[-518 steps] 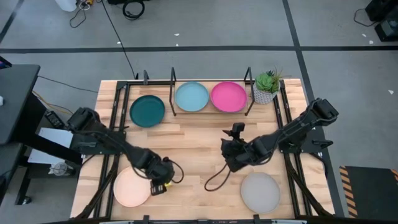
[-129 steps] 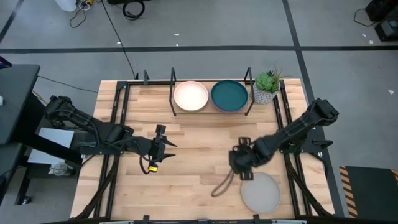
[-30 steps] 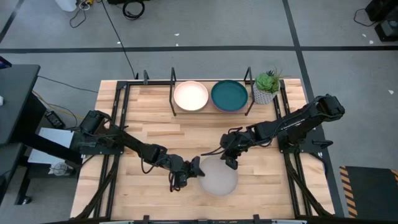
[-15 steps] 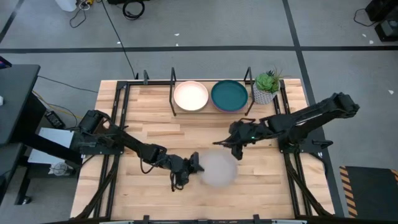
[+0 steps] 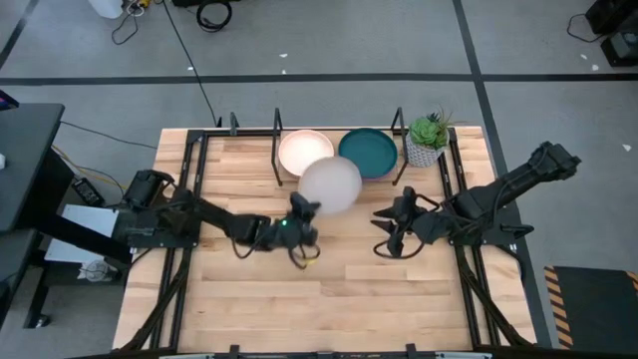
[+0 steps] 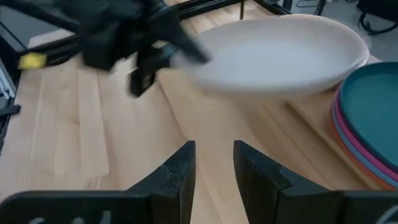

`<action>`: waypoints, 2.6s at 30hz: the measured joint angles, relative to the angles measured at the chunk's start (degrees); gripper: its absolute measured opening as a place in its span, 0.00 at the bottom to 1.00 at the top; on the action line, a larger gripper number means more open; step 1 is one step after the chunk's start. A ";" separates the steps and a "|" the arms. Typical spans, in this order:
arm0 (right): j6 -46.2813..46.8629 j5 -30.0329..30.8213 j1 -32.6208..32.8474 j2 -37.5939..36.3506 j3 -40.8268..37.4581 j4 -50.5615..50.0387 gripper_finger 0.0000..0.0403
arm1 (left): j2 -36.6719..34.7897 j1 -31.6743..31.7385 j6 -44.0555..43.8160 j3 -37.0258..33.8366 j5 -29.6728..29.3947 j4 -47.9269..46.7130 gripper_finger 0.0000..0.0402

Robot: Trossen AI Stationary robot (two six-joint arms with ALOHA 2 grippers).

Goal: Place and stack plates onto a shelf
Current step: Stack the gray plate on top of the white plate on the shelf, then return to Home Position

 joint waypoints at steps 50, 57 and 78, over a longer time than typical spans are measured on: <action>0.01 -1.36 3.62 9.25 0.00 4.86 0.28 | -3.17 20.93 -30.22 9.51 20.31 -26.77 0.44; 0.01 -0.61 4.01 9.25 0.00 5.06 0.28 | -3.11 23.64 -29.39 8.50 15.08 -24.38 0.41; -2.28 -0.48 4.43 9.23 0.00 3.76 0.28 | -12.94 19.30 -25.93 4.68 26.01 -17.17 0.40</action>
